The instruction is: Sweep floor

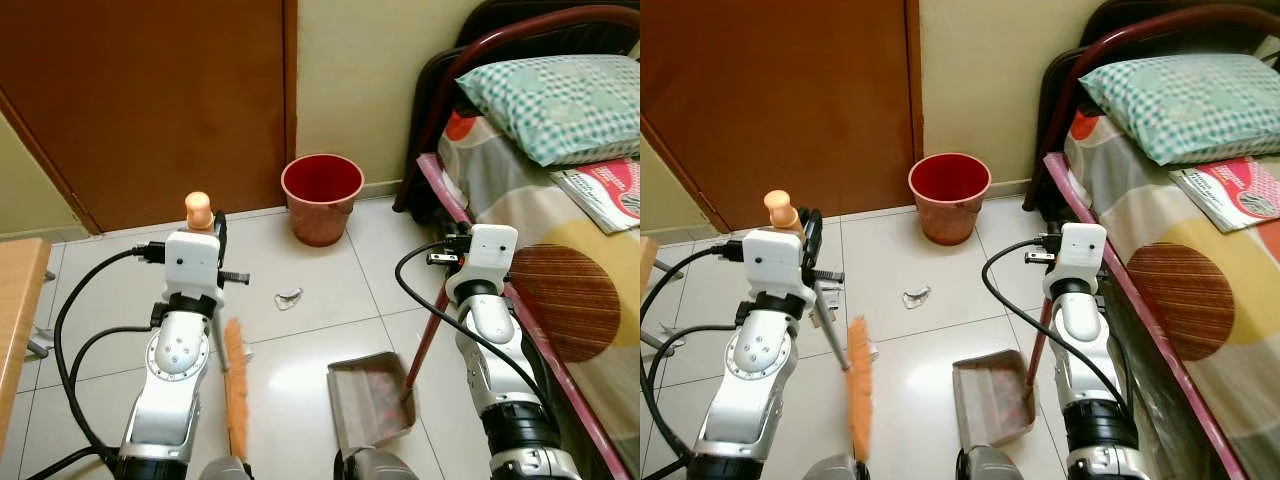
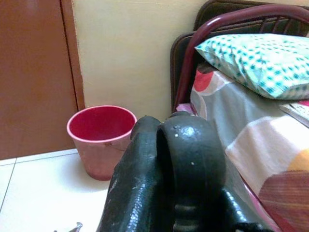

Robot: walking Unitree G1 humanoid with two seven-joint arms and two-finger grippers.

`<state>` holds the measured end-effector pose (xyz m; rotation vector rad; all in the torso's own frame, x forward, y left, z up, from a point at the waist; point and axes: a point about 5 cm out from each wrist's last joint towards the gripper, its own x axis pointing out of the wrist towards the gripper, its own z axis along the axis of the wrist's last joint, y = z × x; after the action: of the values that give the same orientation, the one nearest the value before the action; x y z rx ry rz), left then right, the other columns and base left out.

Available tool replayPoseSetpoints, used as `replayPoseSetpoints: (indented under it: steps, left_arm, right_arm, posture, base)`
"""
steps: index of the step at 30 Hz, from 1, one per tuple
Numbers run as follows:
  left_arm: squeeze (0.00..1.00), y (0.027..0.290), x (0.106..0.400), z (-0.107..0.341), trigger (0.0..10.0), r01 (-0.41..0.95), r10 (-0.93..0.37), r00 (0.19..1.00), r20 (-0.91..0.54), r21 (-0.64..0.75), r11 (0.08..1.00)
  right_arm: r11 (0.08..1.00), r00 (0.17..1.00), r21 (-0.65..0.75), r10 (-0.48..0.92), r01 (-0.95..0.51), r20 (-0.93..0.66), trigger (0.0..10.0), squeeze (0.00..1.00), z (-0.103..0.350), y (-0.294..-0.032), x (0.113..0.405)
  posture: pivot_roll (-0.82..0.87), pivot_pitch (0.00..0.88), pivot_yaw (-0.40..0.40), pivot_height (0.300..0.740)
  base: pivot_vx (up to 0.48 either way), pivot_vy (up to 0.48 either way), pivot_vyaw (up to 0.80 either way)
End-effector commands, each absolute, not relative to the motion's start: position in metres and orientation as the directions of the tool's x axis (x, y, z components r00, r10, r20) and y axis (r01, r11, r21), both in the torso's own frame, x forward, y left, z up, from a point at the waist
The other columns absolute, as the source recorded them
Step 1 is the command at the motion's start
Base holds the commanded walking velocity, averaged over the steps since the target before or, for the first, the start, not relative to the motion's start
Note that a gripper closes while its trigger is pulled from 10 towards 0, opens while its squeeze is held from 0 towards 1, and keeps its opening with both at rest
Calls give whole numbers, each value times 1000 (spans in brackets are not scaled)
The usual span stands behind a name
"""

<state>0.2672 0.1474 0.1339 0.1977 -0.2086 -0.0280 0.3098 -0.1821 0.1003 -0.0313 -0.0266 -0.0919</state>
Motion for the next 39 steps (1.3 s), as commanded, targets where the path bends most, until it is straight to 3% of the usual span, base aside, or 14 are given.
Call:
replayPoseSetpoints:
  steps: [1,8,39]
  left_arm:
    - [0,157,264,132,10000,-28,-22,979,204,235,972]
    - [0,159,265,134,10000,-46,-5,977,211,234,971]
    - [0,158,269,144,10000,-31,-32,970,241,251,968]
  right_arm:
    - [995,993,-4,-102,103,56,10000,0,104,-183,306]
    - [995,994,4,-105,104,44,10000,0,99,-182,299]
    - [994,993,16,-108,107,55,10000,0,104,-181,307]
  posture:
    - [15,41,-23,740]
    - [32,10,-22,740]
    - [36,31,-17,740]
  base:
    - [277,0,0]
    - [282,0,0]
    - [356,0,0]
